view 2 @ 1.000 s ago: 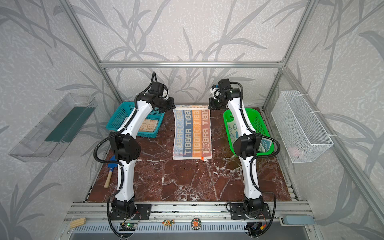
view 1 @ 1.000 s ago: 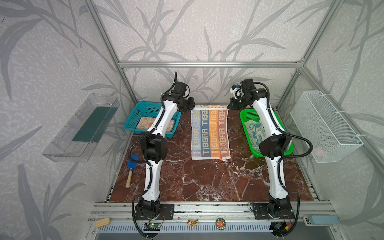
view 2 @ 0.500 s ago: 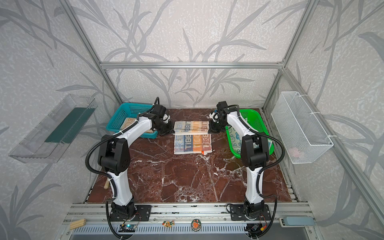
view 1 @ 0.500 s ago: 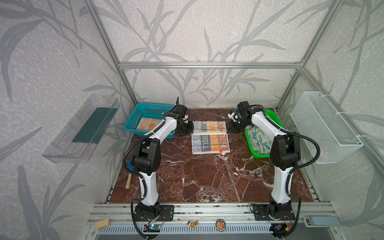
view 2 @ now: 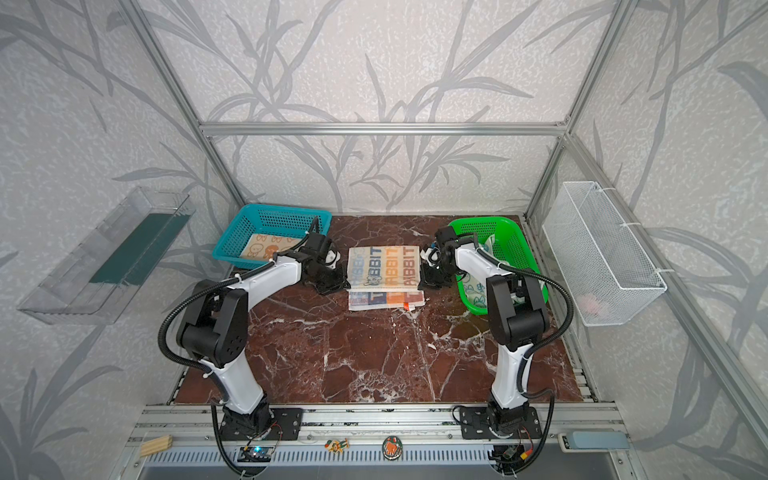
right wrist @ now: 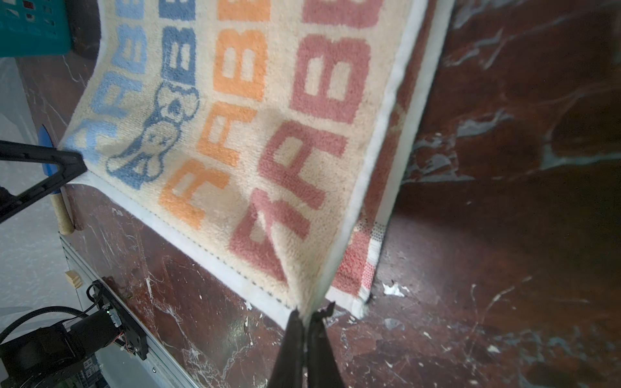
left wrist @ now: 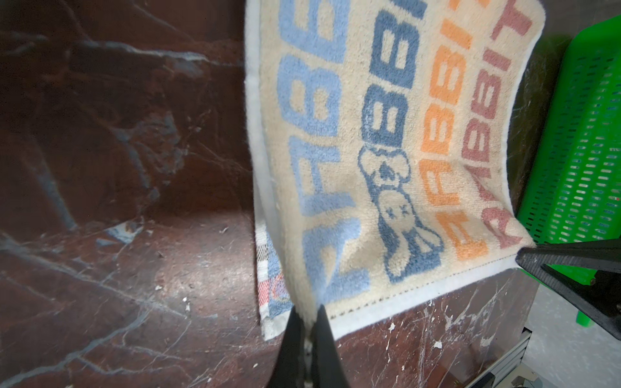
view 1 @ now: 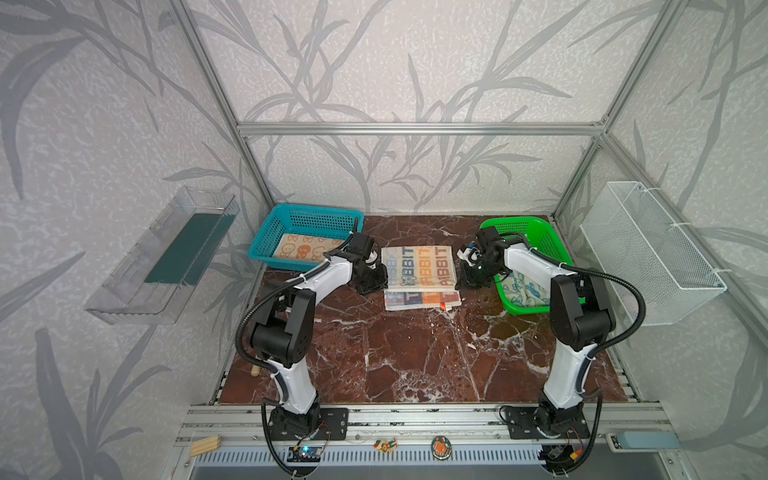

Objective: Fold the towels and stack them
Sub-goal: 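Carry the held edge over the far edge and lower it with both grippers, then lay the folded edge flat and open both grippers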

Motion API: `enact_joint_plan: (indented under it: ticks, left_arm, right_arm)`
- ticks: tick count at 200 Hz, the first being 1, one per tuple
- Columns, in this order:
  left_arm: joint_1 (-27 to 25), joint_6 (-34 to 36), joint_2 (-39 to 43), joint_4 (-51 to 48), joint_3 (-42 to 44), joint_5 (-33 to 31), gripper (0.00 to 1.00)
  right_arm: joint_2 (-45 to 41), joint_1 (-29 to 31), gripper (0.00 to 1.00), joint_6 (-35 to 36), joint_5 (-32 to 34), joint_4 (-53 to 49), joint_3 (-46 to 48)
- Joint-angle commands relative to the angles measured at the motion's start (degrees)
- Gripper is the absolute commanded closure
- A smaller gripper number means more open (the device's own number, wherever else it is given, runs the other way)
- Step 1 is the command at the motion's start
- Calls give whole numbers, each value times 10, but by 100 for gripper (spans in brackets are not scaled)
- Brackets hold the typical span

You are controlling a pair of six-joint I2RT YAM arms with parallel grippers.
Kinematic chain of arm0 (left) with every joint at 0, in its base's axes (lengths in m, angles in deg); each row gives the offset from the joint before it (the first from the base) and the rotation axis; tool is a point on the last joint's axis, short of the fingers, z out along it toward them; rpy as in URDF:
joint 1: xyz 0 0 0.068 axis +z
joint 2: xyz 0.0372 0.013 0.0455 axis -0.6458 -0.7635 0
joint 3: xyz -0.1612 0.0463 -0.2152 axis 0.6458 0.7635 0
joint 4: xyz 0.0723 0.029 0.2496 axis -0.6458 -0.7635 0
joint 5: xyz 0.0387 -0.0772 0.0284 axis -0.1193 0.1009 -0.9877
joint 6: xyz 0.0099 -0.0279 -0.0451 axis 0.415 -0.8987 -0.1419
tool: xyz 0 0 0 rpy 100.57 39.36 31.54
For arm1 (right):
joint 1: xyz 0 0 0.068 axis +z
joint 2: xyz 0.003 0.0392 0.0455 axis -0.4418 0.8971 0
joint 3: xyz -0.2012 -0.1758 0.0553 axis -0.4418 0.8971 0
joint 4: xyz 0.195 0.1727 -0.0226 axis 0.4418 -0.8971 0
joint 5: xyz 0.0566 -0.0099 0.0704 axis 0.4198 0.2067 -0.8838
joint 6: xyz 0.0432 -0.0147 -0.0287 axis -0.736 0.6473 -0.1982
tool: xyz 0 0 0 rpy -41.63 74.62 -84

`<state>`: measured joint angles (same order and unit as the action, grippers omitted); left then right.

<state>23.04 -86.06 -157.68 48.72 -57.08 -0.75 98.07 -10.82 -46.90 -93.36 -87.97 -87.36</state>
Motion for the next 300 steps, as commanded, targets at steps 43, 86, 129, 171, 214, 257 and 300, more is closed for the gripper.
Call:
enact_joint_plan:
  ticks: [43,86,129,171,214,257,300]
  left_arm:
    - [-4,-9,57,-16,-24,-26,100]
    - [-25,-21,73,1,17,-29,100]
    - [-33,-30,64,33,80,-30,100]
    - [-34,-25,51,44,102,-42,100]
    - [-34,-24,29,53,112,-45,100]
    - [-34,-26,18,64,127,-39,100]
    - [-34,-22,23,59,128,-41,100]
  right_arm:
    - [-79,-9,100,7,59,-43,-30]
    - [-89,-9,100,3,62,-29,20]
    - [-96,-2,100,-16,52,23,115]
    - [-84,7,100,-23,53,52,159]
    - [-70,14,100,-28,55,70,180]
    - [-61,29,97,-27,73,70,183]
    - [-58,35,83,-27,79,66,177]
